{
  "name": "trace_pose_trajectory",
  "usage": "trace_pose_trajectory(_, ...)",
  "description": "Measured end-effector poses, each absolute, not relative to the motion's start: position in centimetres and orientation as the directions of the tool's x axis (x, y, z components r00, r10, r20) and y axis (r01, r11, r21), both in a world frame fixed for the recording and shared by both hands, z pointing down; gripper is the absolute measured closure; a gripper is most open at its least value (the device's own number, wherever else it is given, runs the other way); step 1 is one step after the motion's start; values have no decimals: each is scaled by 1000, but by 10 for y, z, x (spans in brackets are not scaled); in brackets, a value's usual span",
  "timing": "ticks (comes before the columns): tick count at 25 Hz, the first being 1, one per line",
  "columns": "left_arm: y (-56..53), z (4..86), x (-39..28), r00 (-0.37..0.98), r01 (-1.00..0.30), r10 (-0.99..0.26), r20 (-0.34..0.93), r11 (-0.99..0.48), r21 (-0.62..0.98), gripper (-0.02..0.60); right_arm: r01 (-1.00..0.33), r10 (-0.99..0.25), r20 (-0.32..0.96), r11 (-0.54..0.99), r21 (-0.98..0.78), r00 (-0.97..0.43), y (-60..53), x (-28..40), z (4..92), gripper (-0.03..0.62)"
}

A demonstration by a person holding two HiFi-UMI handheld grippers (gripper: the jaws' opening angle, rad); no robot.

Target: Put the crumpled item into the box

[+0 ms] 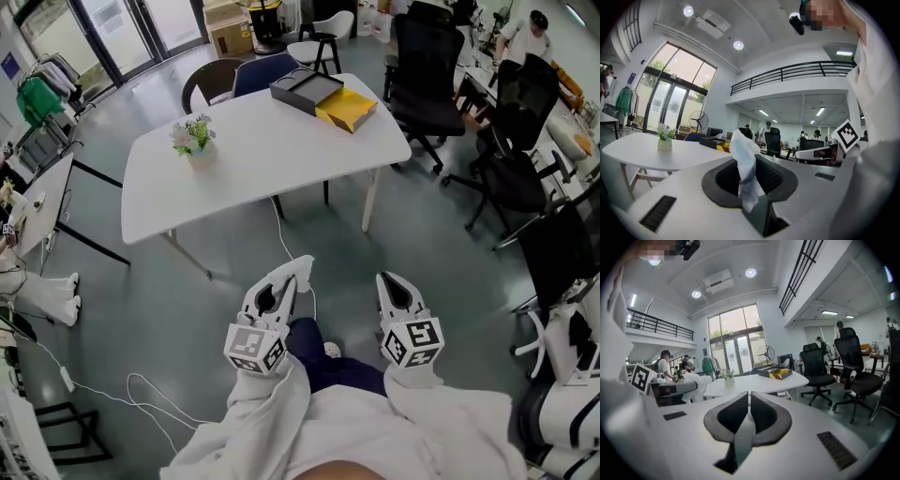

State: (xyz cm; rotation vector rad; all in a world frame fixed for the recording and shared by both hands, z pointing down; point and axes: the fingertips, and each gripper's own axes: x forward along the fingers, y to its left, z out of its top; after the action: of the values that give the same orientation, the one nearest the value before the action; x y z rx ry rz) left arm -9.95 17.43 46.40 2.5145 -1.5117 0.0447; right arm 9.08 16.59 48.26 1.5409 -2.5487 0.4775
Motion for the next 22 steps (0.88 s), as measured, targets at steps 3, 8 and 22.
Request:
trace_pose_trajectory(3,175,467,-102,473,-878,-869,145,-451,161,502,-883,-842,271,420,-210,-465,169,92,485,554)
trace_pose_trajectory(8,166,474,-99,488,-868,-860,148,-462,181,502,-892,-848,284,401,-207,-447,166,97,490,554)
trace_pose_trajectory(22,88,480,-69,552,-830,-819,154,-524,191,502,-911,-862,306,352,-216,-405,95,116,493,554)
